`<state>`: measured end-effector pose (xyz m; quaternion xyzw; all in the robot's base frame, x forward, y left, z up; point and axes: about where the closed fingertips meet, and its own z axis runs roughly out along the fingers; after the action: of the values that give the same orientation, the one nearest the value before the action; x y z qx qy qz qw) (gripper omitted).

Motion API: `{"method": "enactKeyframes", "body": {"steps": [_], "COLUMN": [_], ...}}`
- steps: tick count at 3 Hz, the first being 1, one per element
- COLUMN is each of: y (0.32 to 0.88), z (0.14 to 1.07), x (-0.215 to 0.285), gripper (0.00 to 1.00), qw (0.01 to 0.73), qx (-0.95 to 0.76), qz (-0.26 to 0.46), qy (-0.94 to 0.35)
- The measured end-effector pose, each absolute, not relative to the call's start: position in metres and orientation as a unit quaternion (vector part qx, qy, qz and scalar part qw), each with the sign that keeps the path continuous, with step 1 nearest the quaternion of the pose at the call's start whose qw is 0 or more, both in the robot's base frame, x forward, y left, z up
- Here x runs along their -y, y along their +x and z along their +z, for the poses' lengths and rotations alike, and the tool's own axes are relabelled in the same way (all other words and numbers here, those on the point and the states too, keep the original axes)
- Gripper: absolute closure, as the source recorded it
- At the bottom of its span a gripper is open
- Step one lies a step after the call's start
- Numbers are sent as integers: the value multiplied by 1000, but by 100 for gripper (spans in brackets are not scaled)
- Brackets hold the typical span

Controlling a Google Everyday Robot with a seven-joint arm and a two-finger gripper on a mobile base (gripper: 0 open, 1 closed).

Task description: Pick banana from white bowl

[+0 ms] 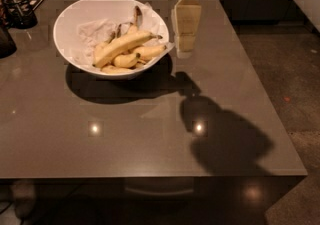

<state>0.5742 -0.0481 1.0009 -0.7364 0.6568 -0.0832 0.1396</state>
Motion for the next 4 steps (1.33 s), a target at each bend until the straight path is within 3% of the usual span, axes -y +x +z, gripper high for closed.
{"method": "enactKeyframes", "body": {"steps": [1, 3, 4], "y": [578, 617, 635], "z": [1004, 1008, 1000], "x": [47, -11, -38], "gripper": [0, 3, 12], "qw": [155, 174, 167], "qx": [-657, -611, -593], "qz": [-87, -73, -66], "qy": [-733, -769, -785]}}
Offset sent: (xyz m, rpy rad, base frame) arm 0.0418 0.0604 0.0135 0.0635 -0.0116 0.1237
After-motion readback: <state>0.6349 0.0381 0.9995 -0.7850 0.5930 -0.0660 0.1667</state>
